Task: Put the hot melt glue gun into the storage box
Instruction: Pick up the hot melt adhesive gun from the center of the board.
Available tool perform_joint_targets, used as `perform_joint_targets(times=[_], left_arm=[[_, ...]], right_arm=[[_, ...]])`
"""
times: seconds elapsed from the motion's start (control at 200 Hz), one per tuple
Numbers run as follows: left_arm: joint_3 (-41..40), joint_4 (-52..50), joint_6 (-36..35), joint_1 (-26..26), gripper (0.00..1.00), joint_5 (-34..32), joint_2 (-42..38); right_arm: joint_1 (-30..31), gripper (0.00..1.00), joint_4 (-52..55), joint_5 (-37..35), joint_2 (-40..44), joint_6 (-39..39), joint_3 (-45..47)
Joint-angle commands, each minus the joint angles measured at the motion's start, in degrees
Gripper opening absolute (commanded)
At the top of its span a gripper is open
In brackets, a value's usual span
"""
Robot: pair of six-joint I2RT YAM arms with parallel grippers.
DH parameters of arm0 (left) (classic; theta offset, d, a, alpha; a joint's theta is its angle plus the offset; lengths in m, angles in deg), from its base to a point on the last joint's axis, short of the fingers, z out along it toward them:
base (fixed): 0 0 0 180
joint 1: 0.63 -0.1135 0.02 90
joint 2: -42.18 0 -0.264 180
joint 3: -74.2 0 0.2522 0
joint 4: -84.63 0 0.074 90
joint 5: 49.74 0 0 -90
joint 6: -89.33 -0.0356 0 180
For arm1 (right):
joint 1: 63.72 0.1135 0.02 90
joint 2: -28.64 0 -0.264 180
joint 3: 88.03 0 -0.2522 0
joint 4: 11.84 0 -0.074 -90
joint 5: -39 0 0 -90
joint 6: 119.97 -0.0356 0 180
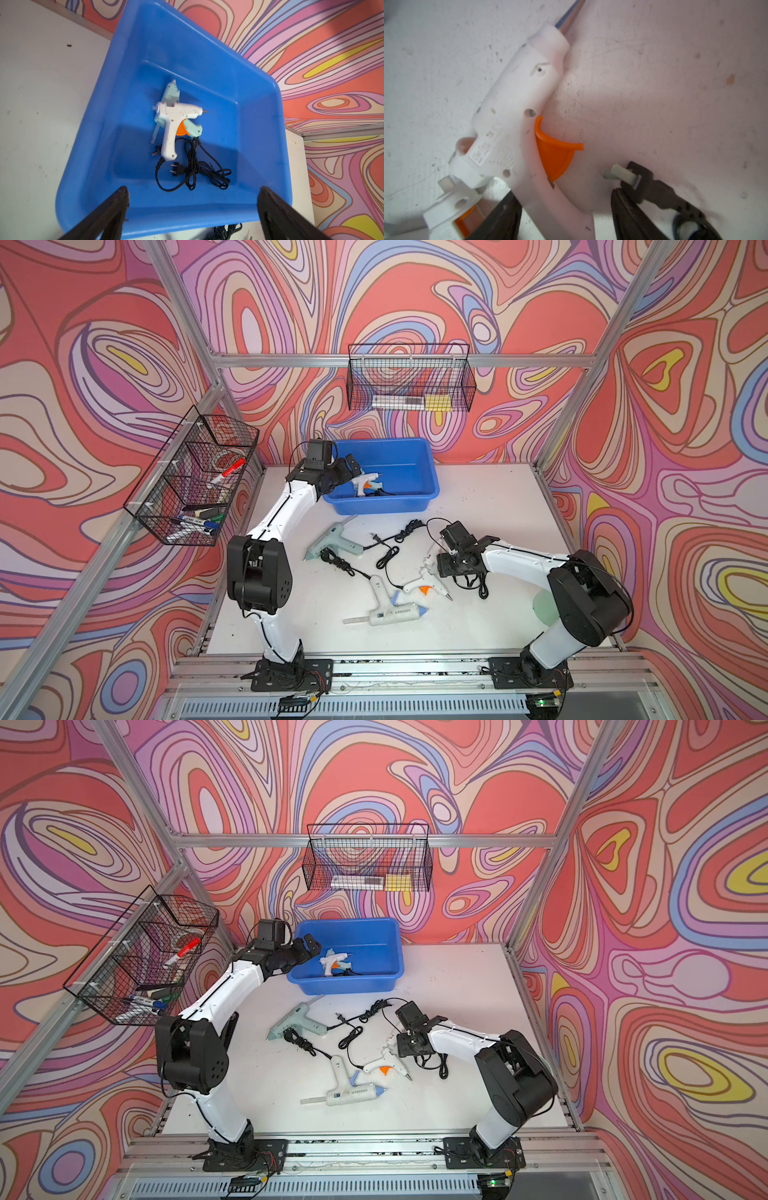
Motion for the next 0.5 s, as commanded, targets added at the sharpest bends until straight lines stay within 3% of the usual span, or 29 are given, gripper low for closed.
perform_joint_targets(times=[0.0, 0.265, 0.496], left_arm=[[-2.2, 1.4, -0.3, 0.3, 0.99, 0.1, -4.3], [-8.1, 0.5, -1.5, 0.8, 0.99, -1.3, -12.1], [-13.1, 1.6, -0.7, 1.1, 0.99, -1.7, -17.3]], right_arm=[[0.2, 0.68, -1.6, -1.2, -1.7, 1.4, -1.7], [0.2, 0.65, -1.9, 1.5, -3.4, 2.5, -3.6], [0.2, 0.54, -0.1, 4.5, -4.1, 1.3, -3.1]])
